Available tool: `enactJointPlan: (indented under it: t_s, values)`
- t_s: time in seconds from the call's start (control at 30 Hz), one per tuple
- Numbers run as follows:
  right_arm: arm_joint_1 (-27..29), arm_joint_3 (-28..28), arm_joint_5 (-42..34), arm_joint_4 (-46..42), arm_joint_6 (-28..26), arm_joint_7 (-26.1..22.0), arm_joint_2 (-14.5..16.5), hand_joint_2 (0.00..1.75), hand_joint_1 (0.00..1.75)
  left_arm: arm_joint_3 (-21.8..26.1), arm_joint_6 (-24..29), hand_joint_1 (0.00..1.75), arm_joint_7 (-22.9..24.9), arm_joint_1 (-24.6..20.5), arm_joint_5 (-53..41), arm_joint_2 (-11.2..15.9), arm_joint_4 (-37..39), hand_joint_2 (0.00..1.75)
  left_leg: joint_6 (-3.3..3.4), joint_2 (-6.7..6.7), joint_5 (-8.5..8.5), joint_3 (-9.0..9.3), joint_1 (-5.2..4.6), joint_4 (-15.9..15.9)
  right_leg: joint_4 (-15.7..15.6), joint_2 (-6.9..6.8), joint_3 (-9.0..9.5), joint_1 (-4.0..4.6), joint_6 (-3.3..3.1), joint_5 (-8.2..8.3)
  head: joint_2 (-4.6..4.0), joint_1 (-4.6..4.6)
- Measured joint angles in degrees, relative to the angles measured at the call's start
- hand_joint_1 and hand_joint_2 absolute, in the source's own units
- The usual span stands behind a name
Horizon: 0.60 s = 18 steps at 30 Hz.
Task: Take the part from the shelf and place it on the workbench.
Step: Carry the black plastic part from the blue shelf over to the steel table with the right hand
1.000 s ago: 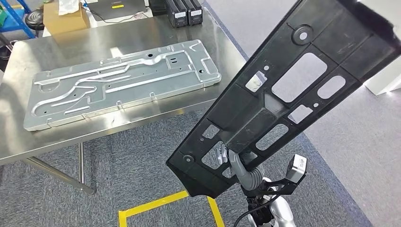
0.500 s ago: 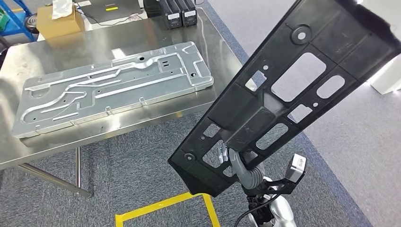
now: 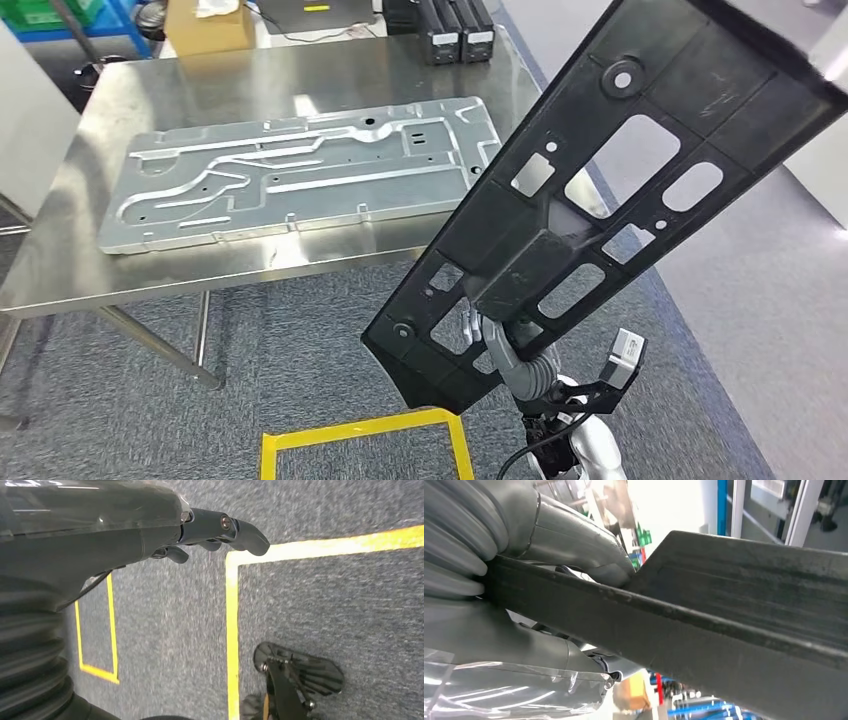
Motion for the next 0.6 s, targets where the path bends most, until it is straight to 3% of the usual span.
enactJointPlan:
  t_s: [0.07, 0.1, 0.2, 0.27, 0.33, 0.37, 0.4, 0.43, 0.47, 0.53, 0.6]
  values:
    - [0.0, 0.1, 0.1, 0.0, -0.1, 0.0, 0.0, 1.75, 1.75, 0.0, 0.0, 0.0, 0.0, -0.1, 0.0, 0.0, 0.0, 1.75, -0.57, -1.28, -0.46, -0.13, 0.05, 0.6, -6.6, 2.04, 2.71, -0.25, -0.12, 2.86, 0.0, 0.0]
    - [0.0, 0.2, 0.1, 0.0, -0.2, 0.0, 0.0, 1.75, 1.75, 0.0, 0.0, 0.0, 0.0, -0.2, 0.0, 0.0, 0.0, 1.75, -0.88, -1.81, -0.59, -0.33, 0.09, 0.8, -8.1, 2.68, 3.28, -0.24, -0.31, 3.13, 0.0, -0.01]
    - [0.0, 0.5, 0.1, -0.1, -0.3, 0.0, 0.0, 1.75, 1.75, 0.0, 0.0, 0.0, 0.1, 0.1, 0.0, 0.1, 0.0, 1.75, -1.92, -2.75, -0.69, -0.71, 0.29, 0.8, -8.7, 1.75, 3.61, -0.14, -1.36, 2.95, 0.0, -0.02]
    - [-0.1, 0.9, 0.2, -0.2, -0.3, 0.0, 0.0, 1.75, 1.75, 0.0, 0.0, 0.0, 0.1, 0.2, 0.1, 0.1, 0.0, 1.75, -2.53, -0.82, -2.23, -1.73, 0.21, 3.1, -9.2, 0.57, 3.99, -0.33, -2.06, 2.99, 0.0, -0.26]
    - [0.0, 1.1, 0.2, -0.3, -0.3, 0.0, 0.0, 1.75, 1.75, 0.0, 0.0, 0.0, 0.2, 0.0, 0.1, 0.0, 0.0, 1.75, -3.02, 1.9, -5.62, -4.95, 0.31, 9.7, -9.2, -0.81, 4.21, -0.19, -2.55, 2.8, 0.0, -0.5]
    - [0.1, 1.2, 0.2, -0.3, -0.3, 0.0, 0.0, 1.75, 1.75, 0.0, 0.0, 0.0, 0.2, -0.1, 0.1, 0.0, 0.0, 1.75, -3.22, 2.55, -7.13, -6.93, 0.46, 13.5, -9.2, -1.56, 4.27, -0.08, -2.7, 2.66, 0.0, -0.5]
    - [0.1, 1.2, 0.3, -0.3, -0.3, 0.1, 0.0, 1.75, 1.75, 0.0, 0.0, 0.0, 0.2, 0.0, 0.2, 0.0, 0.0, 1.75, -3.35, 2.87, -7.76, -8.31, 0.57, 16.1, -9.2, -2.2, 4.35, 0.01, -2.76, 2.53, 0.0, -0.5]
    - [0.2, 1.2, 0.2, -0.3, -0.3, 0.2, 0.0, 1.75, 1.75, 0.0, 0.0, 0.0, 0.2, 0.0, 0.3, 0.0, 0.0, 1.75, -3.42, 3.01, -7.25, -8.66, 0.64, 16.6, -9.2, -2.69, 4.47, 0.06, -2.72, 2.37, 0.0, -0.5]
    - [0.2, 1.3, 0.0, -0.3, -0.5, 0.5, 0.0, 1.75, 1.75, 0.0, 0.1, 0.0, 0.1, 0.1, 0.4, 0.0, 0.0, 1.75, -3.38, 3.1, -5.71, -7.83, 0.68, 14.7, -9.2, -3.08, 4.65, 0.08, -2.62, 2.23, 0.0, -0.5]
    - [0.2, 1.3, -0.5, -0.3, -1.5, 1.5, 0.1, 1.75, 1.75, 0.1, 0.2, 0.0, 0.1, 0.3, 0.7, 0.0, 0.0, 1.75, -2.9, 3.46, -1.83, -3.96, 0.56, 6.9, -9.2, -3.62, 5.08, 0.15, -2.32, 1.91, 0.0, -0.49]
    - [0.1, 1.3, -0.9, -0.3, -3.0, 3.1, 0.3, 1.75, 1.75, 0.2, 0.3, 0.0, 0.1, 0.3, 1.0, 0.0, 0.0, 1.75, -2.19, 3.91, -0.2, -1.31, 0.19, 1.5, -9.1, -3.95, 5.25, 0.3, -1.9, 1.71, 0.0, -0.47]
